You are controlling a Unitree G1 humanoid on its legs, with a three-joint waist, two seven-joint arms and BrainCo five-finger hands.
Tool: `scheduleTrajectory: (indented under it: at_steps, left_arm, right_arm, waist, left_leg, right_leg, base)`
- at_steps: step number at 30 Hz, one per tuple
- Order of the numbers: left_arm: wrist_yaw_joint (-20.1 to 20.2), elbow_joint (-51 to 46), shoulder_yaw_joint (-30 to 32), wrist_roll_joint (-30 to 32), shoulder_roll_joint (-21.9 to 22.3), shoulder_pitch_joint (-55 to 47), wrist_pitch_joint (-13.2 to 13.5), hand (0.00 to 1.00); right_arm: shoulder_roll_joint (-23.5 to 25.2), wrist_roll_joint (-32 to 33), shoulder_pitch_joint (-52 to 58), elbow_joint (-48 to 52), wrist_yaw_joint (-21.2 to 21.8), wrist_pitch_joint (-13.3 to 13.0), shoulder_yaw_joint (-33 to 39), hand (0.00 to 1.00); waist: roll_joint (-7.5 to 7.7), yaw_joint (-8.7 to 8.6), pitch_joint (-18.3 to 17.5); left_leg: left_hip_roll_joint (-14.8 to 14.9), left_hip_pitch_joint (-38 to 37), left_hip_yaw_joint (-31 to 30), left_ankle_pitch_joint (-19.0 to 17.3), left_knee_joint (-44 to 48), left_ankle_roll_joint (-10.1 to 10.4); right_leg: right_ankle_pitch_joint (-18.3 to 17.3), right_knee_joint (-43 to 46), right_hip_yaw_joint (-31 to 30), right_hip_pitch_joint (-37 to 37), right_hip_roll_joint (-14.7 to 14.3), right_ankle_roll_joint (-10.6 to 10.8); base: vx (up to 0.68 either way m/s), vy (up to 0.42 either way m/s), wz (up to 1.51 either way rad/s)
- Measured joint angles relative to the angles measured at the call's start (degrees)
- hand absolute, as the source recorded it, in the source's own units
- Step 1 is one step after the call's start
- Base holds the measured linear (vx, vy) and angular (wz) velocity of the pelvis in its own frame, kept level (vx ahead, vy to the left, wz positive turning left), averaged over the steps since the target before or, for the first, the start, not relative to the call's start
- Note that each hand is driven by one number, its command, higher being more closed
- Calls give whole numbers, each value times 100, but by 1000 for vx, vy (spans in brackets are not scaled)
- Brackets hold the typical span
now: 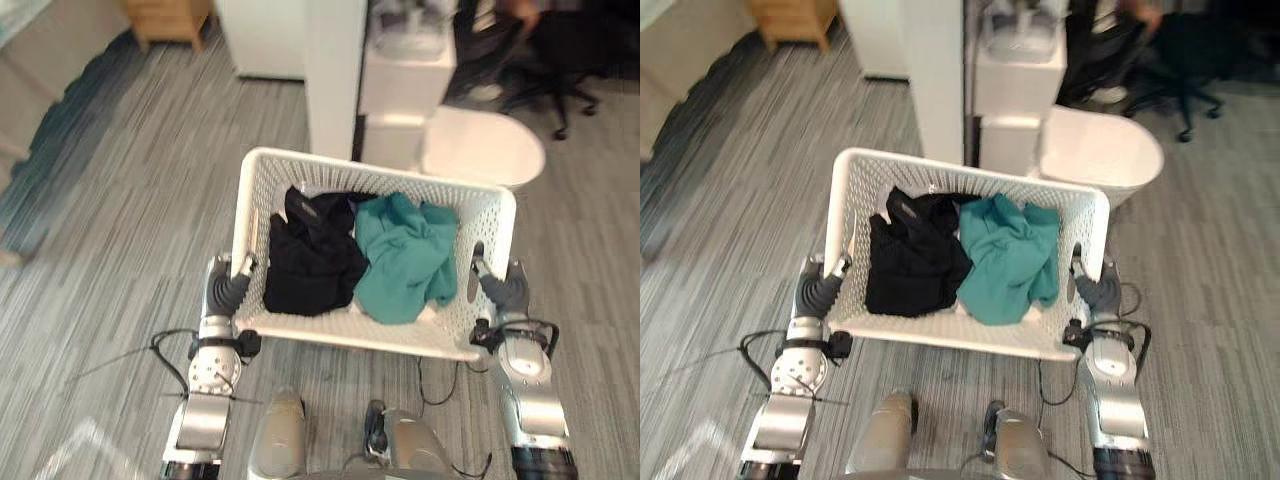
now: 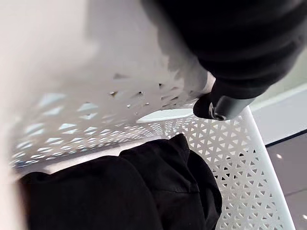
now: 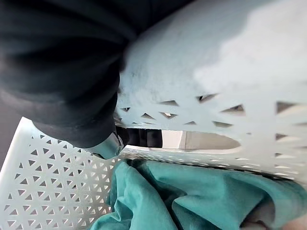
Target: Pick up the laundry basket with both hands and put the clothes into the washing machine.
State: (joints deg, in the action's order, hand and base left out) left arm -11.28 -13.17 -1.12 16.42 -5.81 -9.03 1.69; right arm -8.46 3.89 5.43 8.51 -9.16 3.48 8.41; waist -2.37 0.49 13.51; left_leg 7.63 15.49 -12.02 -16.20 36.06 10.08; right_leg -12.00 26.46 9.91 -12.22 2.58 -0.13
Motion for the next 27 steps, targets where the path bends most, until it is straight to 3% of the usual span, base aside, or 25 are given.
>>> scheduleTrajectory:
  at_steps: [2, 4, 5, 6, 7, 8, 10, 12, 15, 16, 17, 18, 20, 21, 22, 23, 25, 27]
  left_arm:
    - [33, 26, -57, -21, -18, -3, 0, 100]
    - [98, 45, -59, -62, -15, -2, -16, 100]
    - [125, 45, -52, -63, -18, -2, -17, 100]
    - [127, 44, -33, -64, 11, -3, -17, 100]
    - [134, 36, 27, -66, 24, 8, -7, 100]
    - [128, 15, 222, -104, 45, -119, 1, 100]
    - [126, -116, 435, -151, 43, -349, 1, 100]
    - [120, -302, 651, -259, 57, -716, 50, 100]
    - [124, -276, 898, -373, 112, -909, 67, 100]
    - [124, -252, 967, -467, 106, -937, 69, 100]
    - [124, -230, 1007, -481, 96, -924, 78, 100]
    - [125, -134, 1009, -482, 142, -864, 82, 100]
    - [130, 234, 835, -484, 499, -823, 66, 100]
    - [132, 250, 824, -484, 518, -848, 59, 100]
    - [132, 253, 817, -486, 504, -861, 32, 100]
    - [123, 233, 804, -539, 485, -851, 42, 100]
    - [82, 223, 791, -678, 483, -807, 81, 100]
    - [82, 223, 749, -681, 449, -743, 79, 100]
  right_arm:
    - [130, -13, 209, 137, 31, 1, 70, 100]
    - [233, -184, 314, 285, 28, 20, 67, 100]
    - [266, -243, 451, 436, 0, 31, 61, 100]
    - [298, -254, 458, 462, -28, 32, 51, 100]
    - [356, -283, 421, 475, -56, 39, 39, 100]
    - [381, -422, 366, 486, -68, 39, -156, 100]
    - [378, -467, 342, 482, -71, 39, -419, 100]
    - [348, -580, 106, 233, -55, 34, -649, 100]
    - [343, -651, -418, -494, -50, 32, -856, 100]
    - [346, -674, -610, -715, -46, 32, -915, 100]
    - [355, -674, -729, -842, -44, 33, -945, 100]
    - [332, -674, -763, -900, -43, 33, -970, 100]
    - [-12, -676, -810, -1255, -47, 49, -970, 100]
    - [-24, -675, -810, -1301, -45, 67, -973, 100]
    - [-21, -676, -808, -1325, -55, 76, -992, 100]
    - [-19, -675, -843, -1328, -69, 55, -993, 100]
    - [-6, -672, -940, -1331, -73, 25, -989, 100]
    - [0, -665, -943, -1330, -79, -27, -985, 100]
  waist:
    - [17, -53, -97]
    - [101, -5, -98]
    - [105, -49, -98]
    - [73, -66, -113]
    - [89, -30, -100]
    - [125, 68, -115]
    - [139, 113, -148]
    - [114, 349, -438]
    - [169, 581, -780]
    - [271, 666, -905]
    - [440, 657, -1024]
    - [451, 656, -1055]
    - [201, 586, -1110]
    - [204, 543, -1108]
    - [224, 459, -1083]
    - [303, 516, -1079]
    - [226, 506, -1109]
    - [257, 475, -1111]
  left_leg:
    - [16, -99, 337, -333, -424, -324]
    - [-115, -45, 799, -285, -447, -431]
    - [-305, -44, 992, -188, -418, -643]
    - [-271, -87, 1179, -84, -566, -831]
    - [-254, -165, 1434, -19, -676, -933]
    - [-254, -398, 1974, 67, -823, -1075]
    - [-235, -649, 2434, 154, -1017, -1176]
    - [-4, -689, 3276, 322, -1280, -1184]
    - [418, -606, 4212, 509, -1424, -1028]
    - [596, -480, 4584, 595, -1401, -910]
    - [676, -286, 4819, 688, -1311, -776]
    - [755, -212, 4865, 750, -1296, -720]
    - [1021, -254, 4229, 992, -1463, -714]
    - [1047, -277, 3867, 1031, -1440, -774]
    - [1121, -211, 3009, 1026, -1210, -837]
    - [816, -290, 1891, 685, -1370, -567]
    - [426, -587, 928, 517, -1698, -514]
    - [378, -852, 770, 543, -1671, -455]
  right_leg:
    - [224, 95, -484, -427, -29, 151]
    - [518, 31, -932, -685, 71, 289]
    - [716, -76, -1011, -740, 182, 417]
    - [899, -345, -1035, -651, 221, 530]
    - [827, -41, -933, -733, 323, 414]
    - [263, 1341, -382, -824, 717, 164]
    - [-92, 2124, 191, -486, 1127, 104]
    - [-325, 2157, 1089, 132, 1691, -60]
    - [-325, 1374, 1991, 695, 2145, 39]
    - [-104, 657, 2059, 853, 2175, 385]
    - [145, -360, 1963, 992, 1990, 1023]
    - [64, -818, 1966, 1026, 1804, 1126]
    - [308, -1619, 1501, 1105, 1147, 834]
    - [342, -1714, 1356, 1140, 1041, 780]
    - [443, -1904, 1080, 1255, 804, 622]
    - [482, -1976, 692, 1228, 740, 564]
    - [521, -1955, 221, 1140, 538, 517]
    - [662, -1942, -206, 1064, 474, 500]
  base:
    - [-117, 254, -99]
    - [-205, 271, -103]
    - [-302, 304, -91]
    - [-250, 221, -68]
    - [-254, 190, -122]
    - [-216, 168, -138]
    - [-209, 129, -141]
    - [-216, 7, -186]
    - [-249, -146, -208]
    - [-233, -318, -191]
    - [-264, -395, -170]
    - [-164, -367, -140]
    - [-94, -316, -132]
    - [-44, -262, -125]
    - [-41, -165, -137]
    - [-40, -79, -147]
    - [18, 21, -148]
    - [60, -31, -121]
